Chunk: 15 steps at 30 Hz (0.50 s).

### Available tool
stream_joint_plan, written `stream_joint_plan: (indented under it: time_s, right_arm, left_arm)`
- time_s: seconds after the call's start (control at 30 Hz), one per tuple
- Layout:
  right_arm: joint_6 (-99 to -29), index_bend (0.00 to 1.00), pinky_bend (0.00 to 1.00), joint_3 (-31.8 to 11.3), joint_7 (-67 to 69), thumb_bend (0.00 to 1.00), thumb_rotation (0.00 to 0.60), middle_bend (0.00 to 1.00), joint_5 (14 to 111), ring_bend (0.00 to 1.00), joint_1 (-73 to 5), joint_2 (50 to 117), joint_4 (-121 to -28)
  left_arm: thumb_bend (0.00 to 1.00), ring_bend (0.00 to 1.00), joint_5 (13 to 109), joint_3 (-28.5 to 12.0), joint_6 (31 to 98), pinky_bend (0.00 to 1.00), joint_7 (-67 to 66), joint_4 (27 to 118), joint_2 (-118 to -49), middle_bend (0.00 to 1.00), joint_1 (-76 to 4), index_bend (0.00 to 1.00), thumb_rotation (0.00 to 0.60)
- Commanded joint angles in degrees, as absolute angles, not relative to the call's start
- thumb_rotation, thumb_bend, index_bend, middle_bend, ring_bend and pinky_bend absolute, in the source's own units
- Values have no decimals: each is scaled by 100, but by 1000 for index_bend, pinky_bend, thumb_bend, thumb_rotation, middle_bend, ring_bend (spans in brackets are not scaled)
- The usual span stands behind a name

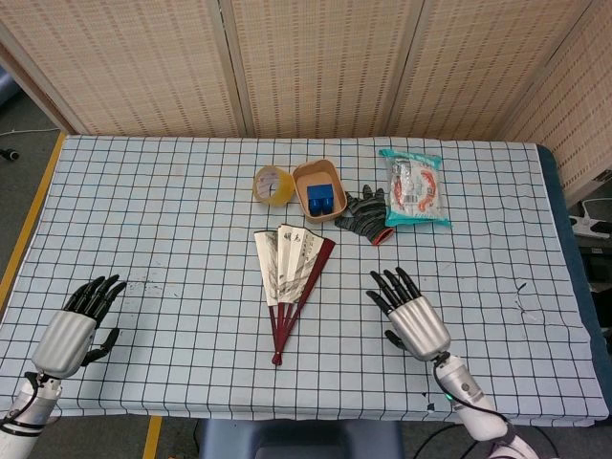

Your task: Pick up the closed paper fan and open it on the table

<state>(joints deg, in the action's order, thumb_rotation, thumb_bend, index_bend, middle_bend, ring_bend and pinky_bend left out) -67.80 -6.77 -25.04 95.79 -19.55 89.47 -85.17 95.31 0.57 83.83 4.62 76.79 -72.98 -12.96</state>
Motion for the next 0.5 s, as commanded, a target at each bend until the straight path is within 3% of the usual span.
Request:
stream_joint_plan:
  time_s: [0.03, 0.37, 0.5]
  right_arm:
    - [-6305, 238, 0, -1030, -2755, 154, 600, 0, 9338, 0, -2612, 9745, -7682]
    - [-5974, 309, 0, -1259, -2366, 167, 600, 0, 9254, 0, -3645, 11091, -5958]
    - [-5909, 333, 0, -1269, -2106, 231, 600, 0, 9215, 0, -3930, 11447, -5433]
  left_arm:
    - [450, 0, 9415, 13, 8274, 118, 431, 7599, -7364, 0, -1337, 0, 600]
    - [451, 0, 9073, -99, 7902, 118, 392, 7394, -7480, 0, -1468, 0, 600]
    - [451, 0, 8989, -112, 7825, 119, 278, 7368, -7499, 0, -1486, 0, 600]
